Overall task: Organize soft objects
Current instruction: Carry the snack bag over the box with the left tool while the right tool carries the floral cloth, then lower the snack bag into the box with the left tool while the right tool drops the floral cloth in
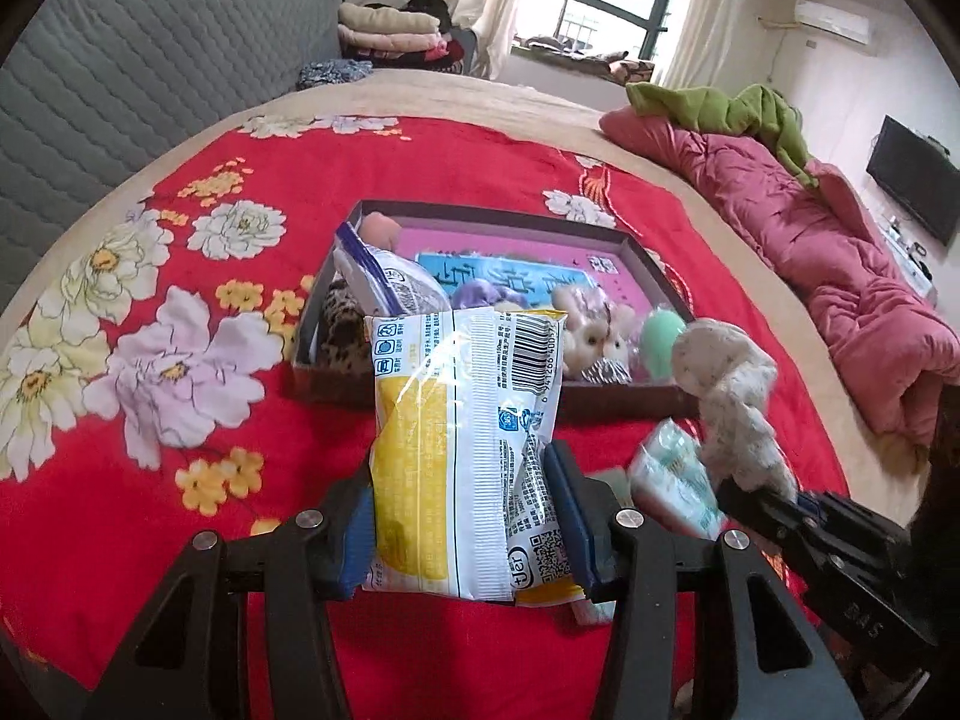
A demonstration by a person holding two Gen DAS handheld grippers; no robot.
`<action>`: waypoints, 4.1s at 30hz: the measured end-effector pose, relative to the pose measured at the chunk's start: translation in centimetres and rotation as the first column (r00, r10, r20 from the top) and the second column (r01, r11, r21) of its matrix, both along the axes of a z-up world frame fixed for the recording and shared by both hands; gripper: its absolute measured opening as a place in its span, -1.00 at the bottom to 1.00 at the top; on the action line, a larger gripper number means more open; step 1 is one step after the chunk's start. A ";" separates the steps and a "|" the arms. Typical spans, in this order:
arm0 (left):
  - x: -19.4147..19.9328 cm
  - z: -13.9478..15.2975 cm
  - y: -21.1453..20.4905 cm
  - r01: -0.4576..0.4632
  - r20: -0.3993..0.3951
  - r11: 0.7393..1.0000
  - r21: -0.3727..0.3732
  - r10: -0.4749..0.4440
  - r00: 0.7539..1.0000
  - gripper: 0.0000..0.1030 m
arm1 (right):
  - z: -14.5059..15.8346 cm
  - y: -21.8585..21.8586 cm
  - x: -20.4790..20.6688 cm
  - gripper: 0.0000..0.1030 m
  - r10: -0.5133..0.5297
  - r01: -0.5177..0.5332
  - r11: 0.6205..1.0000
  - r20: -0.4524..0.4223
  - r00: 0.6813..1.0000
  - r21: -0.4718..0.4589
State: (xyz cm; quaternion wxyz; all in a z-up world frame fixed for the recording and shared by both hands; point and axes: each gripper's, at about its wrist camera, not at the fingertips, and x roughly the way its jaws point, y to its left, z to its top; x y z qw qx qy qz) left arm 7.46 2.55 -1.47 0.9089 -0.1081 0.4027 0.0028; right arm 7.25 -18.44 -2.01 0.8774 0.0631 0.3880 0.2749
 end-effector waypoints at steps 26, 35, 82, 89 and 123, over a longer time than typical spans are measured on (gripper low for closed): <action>7.1 -1.7 2.8 -0.078 0.025 0.995 -0.068 0.080 0.997 0.01 | 0.9 -1.5 2.4 -0.72 -0.092 0.093 0.995 0.047 0.995 -0.024; 8.2 -1.3 1.6 -0.041 0.053 0.996 -0.080 0.045 0.998 0.01 | 2.7 -0.9 4.4 -0.72 -0.133 0.137 0.990 0.098 0.986 -0.028; 10.7 -2.7 0.8 0.037 0.019 0.995 -0.092 -0.035 0.999 0.01 | 0.2 3.8 11.7 -0.68 -0.188 0.194 0.967 0.055 0.981 -0.162; 10.7 -2.7 1.0 0.031 0.017 0.995 -0.093 -0.029 0.999 0.01 | -0.9 3.8 12.1 -0.49 -0.197 0.200 0.965 0.032 0.980 -0.173; 10.8 -2.5 2.3 0.027 0.034 0.989 -0.142 -0.022 0.999 0.04 | 2.1 1.4 8.5 0.12 -0.179 0.201 0.965 0.142 0.974 -0.166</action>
